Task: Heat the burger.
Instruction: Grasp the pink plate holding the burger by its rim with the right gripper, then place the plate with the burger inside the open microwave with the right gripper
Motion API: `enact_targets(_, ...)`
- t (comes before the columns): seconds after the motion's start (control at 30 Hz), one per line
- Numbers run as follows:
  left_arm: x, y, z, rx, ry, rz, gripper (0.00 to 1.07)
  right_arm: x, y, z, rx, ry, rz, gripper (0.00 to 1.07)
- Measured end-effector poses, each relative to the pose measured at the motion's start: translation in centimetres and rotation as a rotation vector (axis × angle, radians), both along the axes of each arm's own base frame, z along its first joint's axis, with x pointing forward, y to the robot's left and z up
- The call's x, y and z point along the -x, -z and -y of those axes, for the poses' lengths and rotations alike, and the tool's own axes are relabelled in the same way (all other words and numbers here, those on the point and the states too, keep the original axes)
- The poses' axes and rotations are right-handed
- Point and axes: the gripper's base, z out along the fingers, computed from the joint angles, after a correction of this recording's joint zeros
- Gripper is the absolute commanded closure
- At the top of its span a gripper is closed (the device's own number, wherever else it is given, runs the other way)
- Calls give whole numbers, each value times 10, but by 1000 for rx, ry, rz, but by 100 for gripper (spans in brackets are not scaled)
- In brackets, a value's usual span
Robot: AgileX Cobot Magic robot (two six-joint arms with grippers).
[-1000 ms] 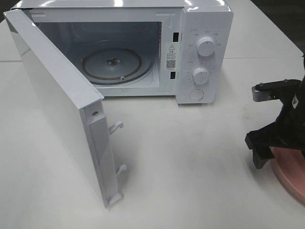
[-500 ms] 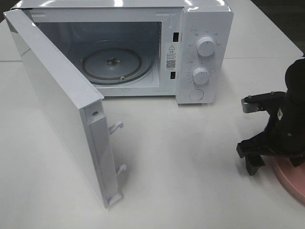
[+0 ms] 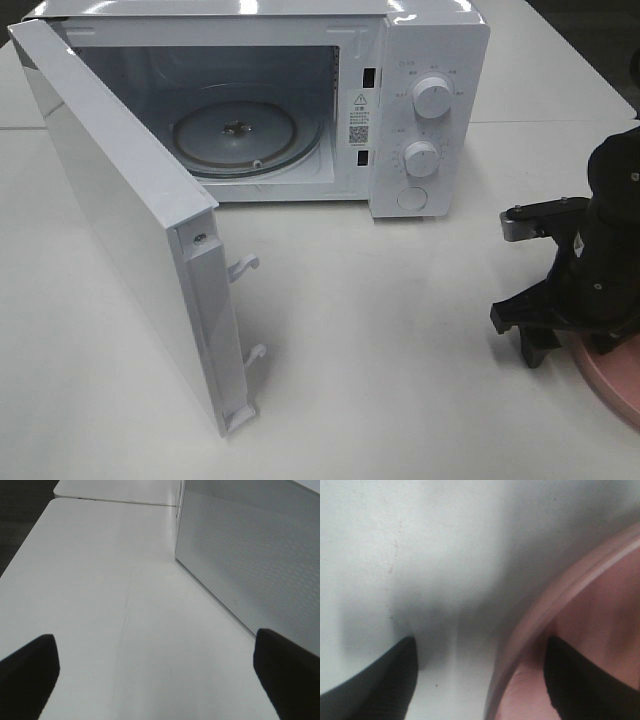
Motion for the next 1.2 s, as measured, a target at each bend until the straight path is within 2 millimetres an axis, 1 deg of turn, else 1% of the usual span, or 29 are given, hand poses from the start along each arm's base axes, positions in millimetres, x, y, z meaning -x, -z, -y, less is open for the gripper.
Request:
enact_targets(0.03,0,0,0,0,0,0,9,0,0,0,5,1,-6,64)
enact_targets(0.07,0,0,0,0,0,0,9,0,1,1,14,-9,-10,79)
enact_targets(0.1,0,0,0,0,0,0,9,0,1,1,14,-9,-10,79)
enact_targets(0.13,0,0,0,0,0,0,9,0,1,2,21,-16,-12,84)
enact_targets(0.17,0,0,0,0,0,0,9,0,1,3,34,-26,-17,98)
enact_targets(0.2,0,0,0,0,0,0,9,0,1,3,34,-26,-17,98)
enact_targets(0.23,0,0,0,0,0,0,9,0,1,3,34,-17,-19,103)
enact_targets(0.27,0,0,0,0,0,0,9,0,1,3,34,-17,-19,103)
enact_targets(0.3,0,0,0,0,0,0,9,1,0,3,39,-4,-28,107)
enact_targets(0.67,0,0,0,0,0,0,9,5,-7,4,61,-6,-41,107)
enact_targets(1.0,0,0,0,0,0,0,9,12,-17,-9,134,-60,-46,107)
enact_targets(1.07,0,0,0,0,0,0,9,18,-24,-18,150,-95,-42,107)
enact_targets(1.2,0,0,0,0,0,0,9,22,-29,-25,163,-114,-36,107)
